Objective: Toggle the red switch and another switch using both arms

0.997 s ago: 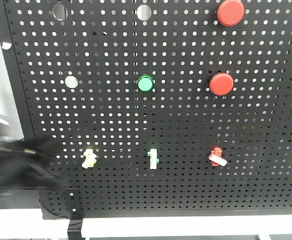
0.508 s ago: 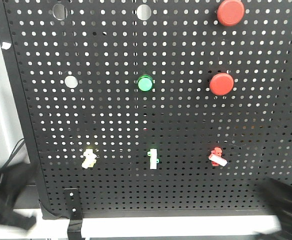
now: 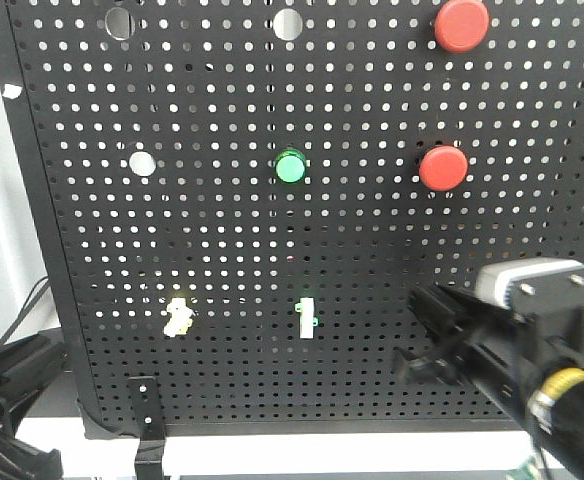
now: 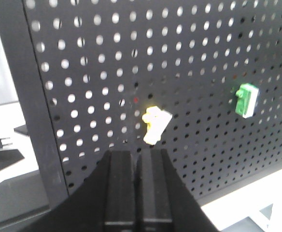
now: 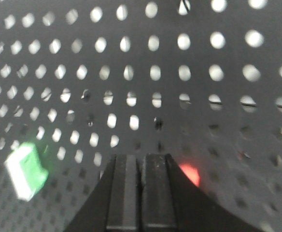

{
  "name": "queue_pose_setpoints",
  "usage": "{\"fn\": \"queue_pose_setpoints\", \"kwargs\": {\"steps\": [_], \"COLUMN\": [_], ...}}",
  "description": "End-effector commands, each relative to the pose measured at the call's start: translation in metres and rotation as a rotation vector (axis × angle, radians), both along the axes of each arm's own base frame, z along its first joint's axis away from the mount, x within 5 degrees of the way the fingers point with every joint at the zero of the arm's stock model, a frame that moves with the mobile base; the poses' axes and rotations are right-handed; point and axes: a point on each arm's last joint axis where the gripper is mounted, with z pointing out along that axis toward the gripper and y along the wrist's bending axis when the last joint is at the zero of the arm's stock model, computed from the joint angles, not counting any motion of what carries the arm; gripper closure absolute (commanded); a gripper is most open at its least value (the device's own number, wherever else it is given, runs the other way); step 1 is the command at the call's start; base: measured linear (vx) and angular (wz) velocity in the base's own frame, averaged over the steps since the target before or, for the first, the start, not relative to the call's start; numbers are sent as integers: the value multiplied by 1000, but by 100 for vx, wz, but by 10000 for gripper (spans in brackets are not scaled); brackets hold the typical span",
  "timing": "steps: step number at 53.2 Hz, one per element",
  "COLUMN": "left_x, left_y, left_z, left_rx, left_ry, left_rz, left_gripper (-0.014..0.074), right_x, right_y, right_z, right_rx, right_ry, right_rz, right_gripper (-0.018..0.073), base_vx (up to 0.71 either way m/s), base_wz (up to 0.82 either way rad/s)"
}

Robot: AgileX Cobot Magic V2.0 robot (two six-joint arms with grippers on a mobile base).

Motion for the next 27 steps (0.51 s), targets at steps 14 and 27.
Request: {"fn": "queue_pose_setpoints", "kwargs": {"steps": [14, 27], "left_x": [-3, -3], "left_y": [-1, -2], "left_z": [21, 22], "left_rx": [-73, -76], "left_ry": [-116, -123], "left_rz": [-20, -22], "left_gripper": [594, 594], "right_x": [9, 8], "right_y": [8, 9], "right_z": [9, 0], "right_rx": [21, -3], "right_ry": [-34, 61], "right_rz": [47, 60], "right_gripper": [566, 566], "base_vx": [0, 0], "base_wz": [0, 0]}}
